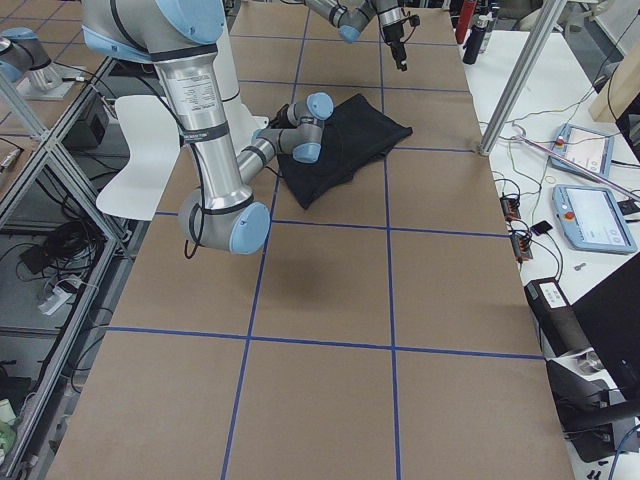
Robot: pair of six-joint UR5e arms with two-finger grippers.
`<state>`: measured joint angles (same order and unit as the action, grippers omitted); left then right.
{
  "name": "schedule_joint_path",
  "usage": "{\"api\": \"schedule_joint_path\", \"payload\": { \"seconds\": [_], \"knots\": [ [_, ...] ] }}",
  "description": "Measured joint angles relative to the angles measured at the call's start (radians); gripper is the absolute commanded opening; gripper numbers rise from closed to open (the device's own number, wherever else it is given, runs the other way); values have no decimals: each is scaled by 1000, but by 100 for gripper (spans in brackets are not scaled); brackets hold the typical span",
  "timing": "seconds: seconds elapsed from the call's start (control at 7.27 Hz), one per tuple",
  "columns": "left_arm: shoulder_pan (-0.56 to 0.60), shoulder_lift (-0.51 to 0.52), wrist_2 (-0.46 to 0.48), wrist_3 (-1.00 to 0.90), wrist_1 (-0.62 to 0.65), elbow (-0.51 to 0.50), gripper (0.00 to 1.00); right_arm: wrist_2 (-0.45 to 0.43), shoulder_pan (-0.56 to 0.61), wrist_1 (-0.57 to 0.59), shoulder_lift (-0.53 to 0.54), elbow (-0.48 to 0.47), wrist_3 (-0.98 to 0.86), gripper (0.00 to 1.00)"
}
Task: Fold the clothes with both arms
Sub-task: 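Drag the grasped corner toward the robot with the right gripper, then release the corner and raise right gripper while left gripper lowers to the shirt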
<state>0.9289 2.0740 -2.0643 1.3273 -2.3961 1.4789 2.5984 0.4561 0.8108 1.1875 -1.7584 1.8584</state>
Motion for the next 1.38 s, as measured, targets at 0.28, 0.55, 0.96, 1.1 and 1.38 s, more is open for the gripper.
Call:
{"api": "schedule_joint_path", "payload": {
  "seconds": [0.28, 0.55, 0.96, 1.1, 1.38],
  "knots": [
    [-27, -65, -12, 4, 2, 66, 100, -127, 63, -23, 2, -18, -6, 100],
    [-79, -142, -13, 77, 46, 157, 100, -234, 171, -28, 2, -30, -22, 100],
    [-201, -162, 68, 217, 134, 211, 100, -352, 250, -27, 2, -31, -98, 100],
    [-220, -165, 82, 232, 140, 204, 100, -374, 253, -27, 1, -30, -102, 100],
    [-248, -166, 120, 239, 142, 156, 99, -394, 254, -25, -2, -29, -103, 100]
  ]
}}
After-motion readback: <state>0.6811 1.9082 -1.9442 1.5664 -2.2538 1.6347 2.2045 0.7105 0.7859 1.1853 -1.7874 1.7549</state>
